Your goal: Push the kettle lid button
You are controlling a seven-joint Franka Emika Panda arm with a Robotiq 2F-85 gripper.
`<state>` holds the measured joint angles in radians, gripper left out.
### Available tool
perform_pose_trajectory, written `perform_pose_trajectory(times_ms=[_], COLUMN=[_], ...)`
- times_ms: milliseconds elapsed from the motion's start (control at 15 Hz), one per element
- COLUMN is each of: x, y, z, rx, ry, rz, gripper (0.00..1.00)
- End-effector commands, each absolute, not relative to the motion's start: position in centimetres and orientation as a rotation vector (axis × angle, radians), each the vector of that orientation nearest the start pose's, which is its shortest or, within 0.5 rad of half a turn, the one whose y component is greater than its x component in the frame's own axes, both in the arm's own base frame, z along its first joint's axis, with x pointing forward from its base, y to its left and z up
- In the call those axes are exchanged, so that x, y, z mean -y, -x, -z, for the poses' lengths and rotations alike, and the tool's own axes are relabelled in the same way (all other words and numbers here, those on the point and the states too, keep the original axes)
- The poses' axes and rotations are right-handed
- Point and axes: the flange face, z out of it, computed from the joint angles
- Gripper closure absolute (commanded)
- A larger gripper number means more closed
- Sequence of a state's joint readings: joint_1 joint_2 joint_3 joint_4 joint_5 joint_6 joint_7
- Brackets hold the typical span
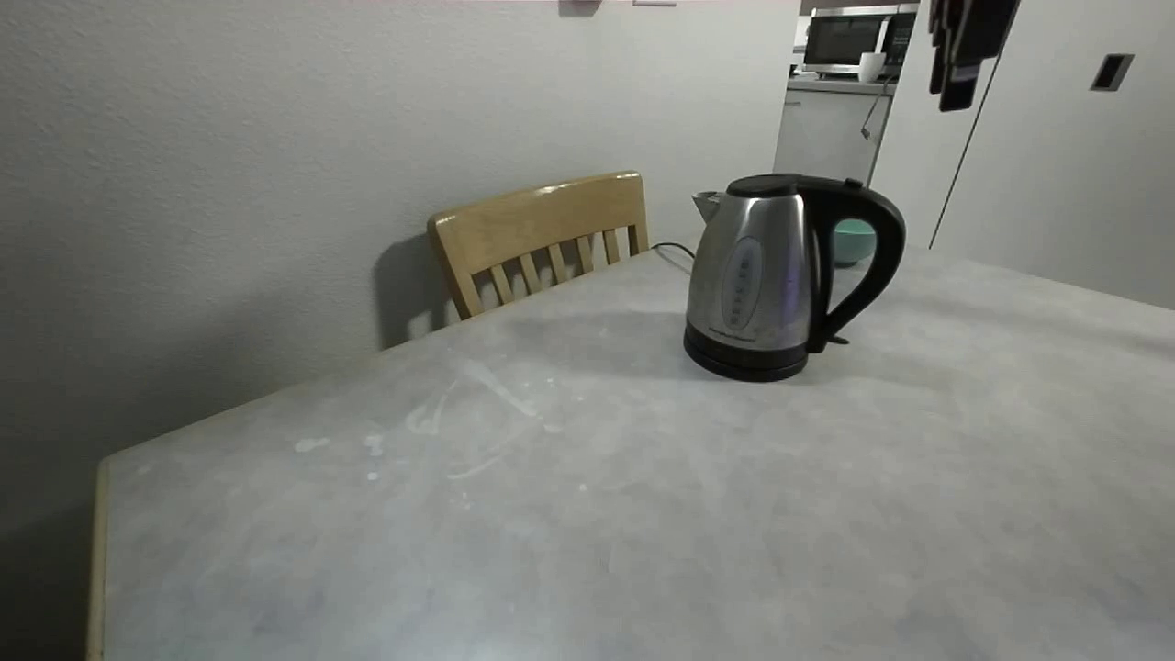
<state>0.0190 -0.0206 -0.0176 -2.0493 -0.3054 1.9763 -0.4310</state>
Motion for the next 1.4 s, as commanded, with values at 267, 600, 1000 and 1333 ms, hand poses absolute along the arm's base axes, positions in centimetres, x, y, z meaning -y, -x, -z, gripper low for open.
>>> perform_pose_trajectory(times_ms=[267, 600, 1000, 1333], x=[2.8, 3.6, 4.4, 5.1], y=[-57.6, -58.8, -59.1, -59.0], z=[-43.1, -42.3, -40.6, -41.1], rx=[0.879, 0.844, 0.681, 0.636], ry=[3.114, 3.119, 3.091, 3.101], rz=[-0.001, 0.164, 0.154, 0.167], gripper=[1.0, 1.0, 1.0, 1.0])
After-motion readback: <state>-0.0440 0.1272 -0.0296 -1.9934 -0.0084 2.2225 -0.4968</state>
